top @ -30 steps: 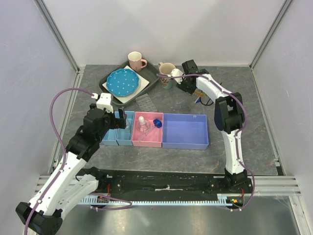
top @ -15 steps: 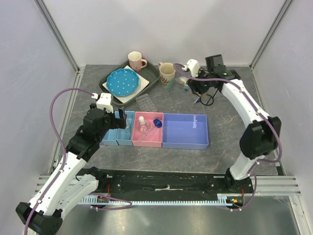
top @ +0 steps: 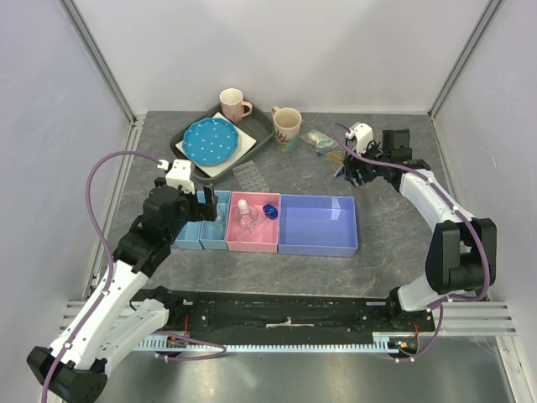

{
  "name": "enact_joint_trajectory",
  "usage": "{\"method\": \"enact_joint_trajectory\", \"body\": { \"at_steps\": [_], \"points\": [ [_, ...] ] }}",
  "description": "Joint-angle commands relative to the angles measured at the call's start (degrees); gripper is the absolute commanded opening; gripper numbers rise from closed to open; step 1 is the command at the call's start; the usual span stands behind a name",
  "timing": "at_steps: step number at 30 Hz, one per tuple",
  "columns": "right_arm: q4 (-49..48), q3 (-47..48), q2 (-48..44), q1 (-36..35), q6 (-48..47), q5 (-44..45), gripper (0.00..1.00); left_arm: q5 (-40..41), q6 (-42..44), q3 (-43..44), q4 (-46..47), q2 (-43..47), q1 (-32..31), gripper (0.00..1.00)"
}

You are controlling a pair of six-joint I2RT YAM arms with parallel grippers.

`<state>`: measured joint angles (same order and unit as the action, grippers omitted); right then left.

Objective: Organize the chemistry lab equipment

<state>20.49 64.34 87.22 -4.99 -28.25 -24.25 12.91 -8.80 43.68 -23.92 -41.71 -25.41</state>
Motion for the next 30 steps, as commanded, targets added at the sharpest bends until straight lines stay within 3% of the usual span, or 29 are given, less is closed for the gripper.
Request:
{"method": "enact_joint_trajectory", "body": {
  "at_steps": [1,15,26,30],
  "points": [
    [-10.47,-0.79,0.23,0.51,5.39,3.33,0.72,-0.43,2.29,0.0,1.51,-0.12,0.27,0.99],
    [-11.53,-0.79,3.83,1.04,9.53,9.13,0.65,-0.6,2.47,0.09,1.51,-0.39,0.27,0.99],
    [-9.86,-0.09,5.77,1.3,8.39,10.63,0.36,-0.95,2.47,0.0,1.42,-0.47,0.27,0.99],
    [-8.19,0.7,6.38,1.39,8.12,10.63,0.19,-0.87,2.38,0.09,1.42,-0.38,0.27,0.99]
  ]
}}
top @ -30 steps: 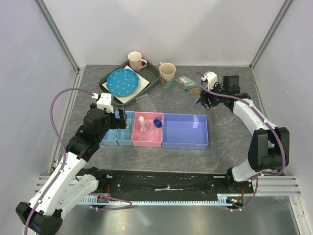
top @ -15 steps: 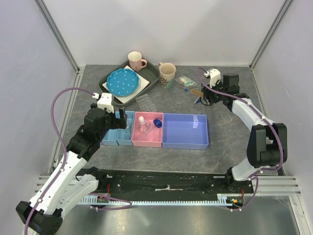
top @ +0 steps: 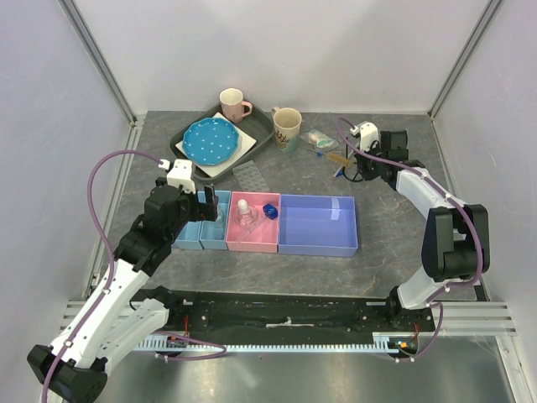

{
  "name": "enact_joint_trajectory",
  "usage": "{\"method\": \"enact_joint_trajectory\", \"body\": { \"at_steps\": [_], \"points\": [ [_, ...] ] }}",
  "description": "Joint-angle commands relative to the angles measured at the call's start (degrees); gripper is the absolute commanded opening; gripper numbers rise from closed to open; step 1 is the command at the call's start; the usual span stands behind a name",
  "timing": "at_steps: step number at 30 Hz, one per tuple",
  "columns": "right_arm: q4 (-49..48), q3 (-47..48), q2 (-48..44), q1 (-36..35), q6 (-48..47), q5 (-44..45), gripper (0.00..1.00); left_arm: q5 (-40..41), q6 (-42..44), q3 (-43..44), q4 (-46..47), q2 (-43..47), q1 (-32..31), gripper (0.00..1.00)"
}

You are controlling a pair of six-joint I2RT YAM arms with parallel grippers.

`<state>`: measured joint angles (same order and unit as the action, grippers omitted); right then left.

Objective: Organize the chemistry lab equipment

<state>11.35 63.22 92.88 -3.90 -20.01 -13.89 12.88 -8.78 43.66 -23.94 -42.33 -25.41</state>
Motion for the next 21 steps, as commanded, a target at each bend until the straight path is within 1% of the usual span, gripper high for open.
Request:
{"method": "enact_joint_trajectory", "body": {
  "at_steps": [1,2,3,5,12,15,17,18,21],
  "points": [
    [1.21,1.99,0.29,0.21,-0.2,0.53,0.16,-0.84,2.36,0.11,1.53,0.31,0.27,0.99],
    [1.47,1.91,-0.07,0.21,-0.55,1.66,0.08,-0.84,2.36,0.11,1.45,0.31,0.27,0.99],
    [1.56,1.82,-0.59,0.3,-0.9,2.46,0.05,-0.84,2.36,0.11,1.44,0.23,0.27,0.99],
    [1.92,1.73,-2.17,0.21,-1.78,5.69,0.01,-0.93,2.45,0.11,1.53,0.31,0.27,0.99],
    [4.11,0.24,-9.2,0.3,-6.61,11.77,0.0,-1.11,2.36,0.11,1.44,0.58,0.27,0.99],
    [5.43,-0.73,-12.18,0.38,-8.2,12.83,0.0,-1.28,2.36,0.2,1.44,0.75,0.27,0.99],
    [7.45,-0.91,-14.03,0.3,-9.69,11.0,0.0,-1.37,2.27,0.2,1.45,0.75,0.27,0.99],
    [8.32,-0.91,-16.39,0.3,-10.22,9.68,0.0,-1.37,2.27,0.2,1.53,0.75,0.27,0.99],
    [13.93,0.14,-21.31,0.21,-12.24,1.44,0.0,-1.55,2.27,0.2,1.44,0.75,0.27,0.99]
  ]
}}
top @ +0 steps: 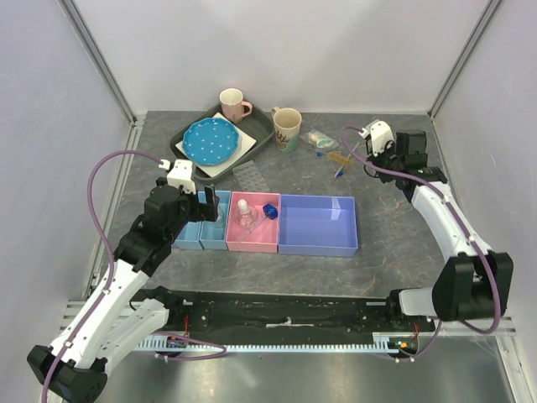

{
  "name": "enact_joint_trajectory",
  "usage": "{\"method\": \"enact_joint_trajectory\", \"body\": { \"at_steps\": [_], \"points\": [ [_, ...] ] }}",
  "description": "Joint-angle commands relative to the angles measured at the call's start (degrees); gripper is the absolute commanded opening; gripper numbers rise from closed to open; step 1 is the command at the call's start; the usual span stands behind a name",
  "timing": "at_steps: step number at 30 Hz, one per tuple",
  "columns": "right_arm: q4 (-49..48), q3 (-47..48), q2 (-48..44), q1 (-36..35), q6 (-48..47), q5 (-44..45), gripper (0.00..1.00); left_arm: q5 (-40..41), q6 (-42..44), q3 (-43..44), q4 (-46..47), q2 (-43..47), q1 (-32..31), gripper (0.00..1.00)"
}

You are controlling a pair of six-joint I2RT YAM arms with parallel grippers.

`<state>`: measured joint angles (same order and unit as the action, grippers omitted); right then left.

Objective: Organize the chemistry lab equipment

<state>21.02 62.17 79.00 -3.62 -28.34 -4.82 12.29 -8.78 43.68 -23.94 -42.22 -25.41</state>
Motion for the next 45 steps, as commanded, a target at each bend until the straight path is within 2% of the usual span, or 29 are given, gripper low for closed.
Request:
{"method": "enact_joint_trajectory", "body": {
  "at_steps": [1,7,11,13,17,26,33,34,36,37,38,39,41,45],
  "points": [
    [5.69,1.55,-8.59,0.01,-4.7,-12.53,0.0,-0.96,2.27,0.09,1.44,0.73,0.18,0.99],
    [19.03,4.36,-15.19,-2.35,-9.97,-34.42,0.0,-0.61,2.27,0.18,1.53,0.64,0.27,0.98],
    [26.52,3.58,-17.38,-6.39,-14.63,-40.26,0.0,-0.52,2.27,0.09,1.53,0.56,0.27,0.99],
    [27.23,1.82,-18.0,-9.37,-14.99,-39.74,0.0,-0.61,2.27,0.09,1.45,0.38,0.27,0.99],
    [26.71,-3.1,-18.45,-11.06,-16.84,-39.48,0.0,-0.61,2.27,0.09,1.45,0.38,0.27,0.98],
    [19.86,-11.01,-17.22,-13.96,-17.98,-33.77,0.0,-0.52,2.36,0.09,1.45,-0.23,0.27,0.98],
    [17.92,-12.69,-15.28,-15.19,-19.04,-30.69,0.08,-0.52,2.45,0.0,1.45,-0.76,0.27,0.98],
    [18.09,-12.6,-15.19,-15.19,-19.12,-30.69,0.17,-0.6,2.45,0.0,1.44,-0.67,0.27,0.98],
    [20.19,-11.38,-15.46,-15.19,-20.09,-31.13,0.3,-0.78,2.45,0.0,1.45,-0.85,0.18,0.98],
    [21.16,-10.5,-15.63,-15.19,-20.44,-31.21,0.6,-0.87,2.45,0.0,1.44,-0.94,0.27,0.98],
    [22.3,-8.14,-16.15,-15.19,-20.62,-31.22,0.76,-0.87,2.36,0.0,1.53,-1.02,0.27,0.98],
    [24.32,-6.81,-16.51,-15.19,-20.97,-31.22,0.98,-1.04,2.19,0.09,1.45,-1.03,0.27,0.98],
    [25.47,-2.79,-17.12,-15.28,-20.45,-31.3,0.98,-1.13,1.4,0.26,1.62,-0.94,0.27,0.98],
    [24.09,1.81,-16.43,-14.14,-14.83,-31.47,0.98,-6.21,-2.46,1.4,2.85,-1.99,0.27,1.0]
  ]
}}
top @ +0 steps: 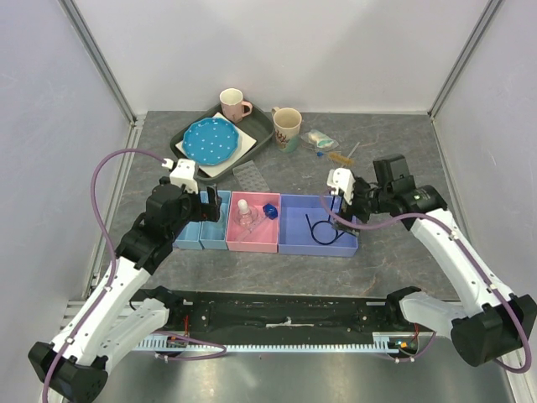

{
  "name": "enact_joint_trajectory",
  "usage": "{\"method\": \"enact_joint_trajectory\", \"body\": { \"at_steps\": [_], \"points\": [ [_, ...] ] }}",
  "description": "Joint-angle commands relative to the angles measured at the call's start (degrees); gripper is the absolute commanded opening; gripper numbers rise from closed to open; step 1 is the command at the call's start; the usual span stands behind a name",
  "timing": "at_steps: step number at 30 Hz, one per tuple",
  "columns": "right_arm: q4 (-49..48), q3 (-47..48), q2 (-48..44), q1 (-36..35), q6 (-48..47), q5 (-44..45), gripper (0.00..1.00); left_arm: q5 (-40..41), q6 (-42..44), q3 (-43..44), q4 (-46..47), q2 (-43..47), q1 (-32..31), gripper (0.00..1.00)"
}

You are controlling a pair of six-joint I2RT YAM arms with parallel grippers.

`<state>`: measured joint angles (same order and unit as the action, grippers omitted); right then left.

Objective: Organize the chemistry lab equipment

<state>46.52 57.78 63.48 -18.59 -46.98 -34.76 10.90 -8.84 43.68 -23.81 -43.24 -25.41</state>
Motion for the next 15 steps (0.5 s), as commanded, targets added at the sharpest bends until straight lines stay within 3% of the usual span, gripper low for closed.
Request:
{"method": "enact_joint_trajectory", "body": {
  "at_steps": [1,6,8,11,15],
  "points": [
    [-3.0,6.38,-0.73,2.23,8.53,-2.32,0.98,-6.14,-3.37,2.02,2.72,-1.49,0.27,1.0],
    [-15.82,5.59,1.81,8.03,23.93,-3.55,0.98,-12.73,-12.57,9.12,0.18,-9.48,0.36,1.0],
    [-16.46,6.12,4.53,11.98,26.75,-9.32,0.98,-13.18,-15.49,11.5,-1.4,-12.29,0.36,1.0],
    [-18.13,4.55,6.56,16.03,28.35,-16.09,0.98,-14.14,-20.68,16.07,-3.96,-19.57,0.36,1.0],
    [-20.15,0.85,5.95,20.41,27.29,-17.09,0.98,-14.24,-23.5,18.72,-4.84,-25.11,0.36,0.99]
  ]
}}
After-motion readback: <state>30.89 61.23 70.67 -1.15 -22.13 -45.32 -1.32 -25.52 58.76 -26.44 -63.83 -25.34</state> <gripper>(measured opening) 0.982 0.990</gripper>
